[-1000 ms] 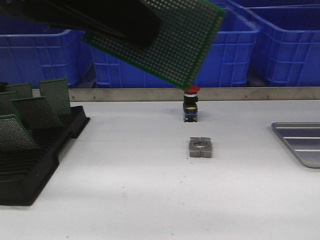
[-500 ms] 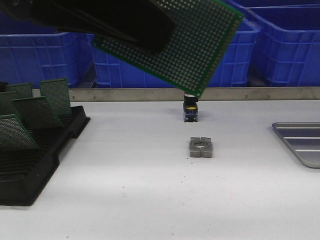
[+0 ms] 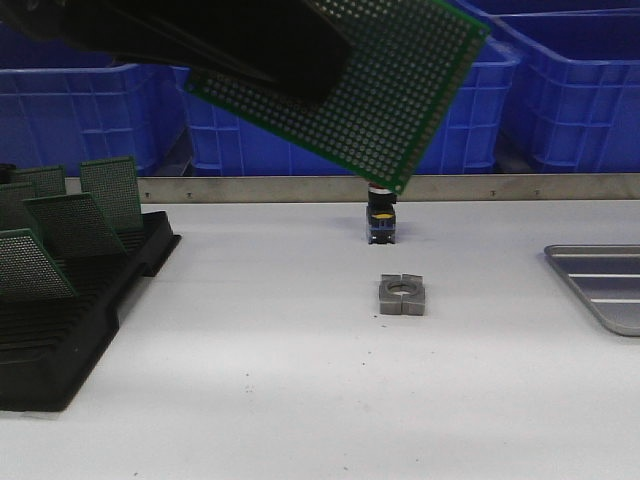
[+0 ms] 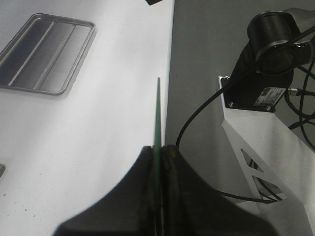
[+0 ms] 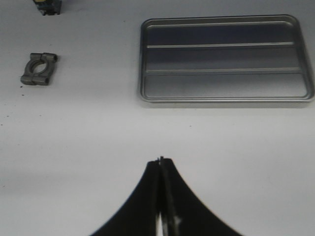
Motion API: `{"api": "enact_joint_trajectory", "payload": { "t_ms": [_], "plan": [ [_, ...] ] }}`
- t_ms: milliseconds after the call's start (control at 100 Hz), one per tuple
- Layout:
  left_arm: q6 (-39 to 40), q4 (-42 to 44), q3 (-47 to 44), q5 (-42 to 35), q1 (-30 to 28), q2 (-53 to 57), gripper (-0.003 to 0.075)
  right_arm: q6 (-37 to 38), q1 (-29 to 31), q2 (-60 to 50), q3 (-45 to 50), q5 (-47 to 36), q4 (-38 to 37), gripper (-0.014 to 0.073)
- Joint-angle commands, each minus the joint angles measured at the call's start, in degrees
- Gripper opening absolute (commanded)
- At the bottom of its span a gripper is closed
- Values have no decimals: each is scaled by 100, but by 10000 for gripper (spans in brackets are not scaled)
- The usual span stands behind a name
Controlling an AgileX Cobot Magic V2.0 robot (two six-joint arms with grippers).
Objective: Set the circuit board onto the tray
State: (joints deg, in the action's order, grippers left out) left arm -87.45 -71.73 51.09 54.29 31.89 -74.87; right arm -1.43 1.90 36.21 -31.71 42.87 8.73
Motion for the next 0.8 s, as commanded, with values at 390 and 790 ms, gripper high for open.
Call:
{"api": "enact_joint_trajectory", "payload": {
  "t_ms": [390,790],
  "plan": [
    [64,-390,139,76,49,167,-17,-3237,-2066,1473,-1205,-210,2197,548],
    [64,-390,139,76,49,167,-17,-5391,-3453,2613,-1827,-74,3288,517]
  ]
}}
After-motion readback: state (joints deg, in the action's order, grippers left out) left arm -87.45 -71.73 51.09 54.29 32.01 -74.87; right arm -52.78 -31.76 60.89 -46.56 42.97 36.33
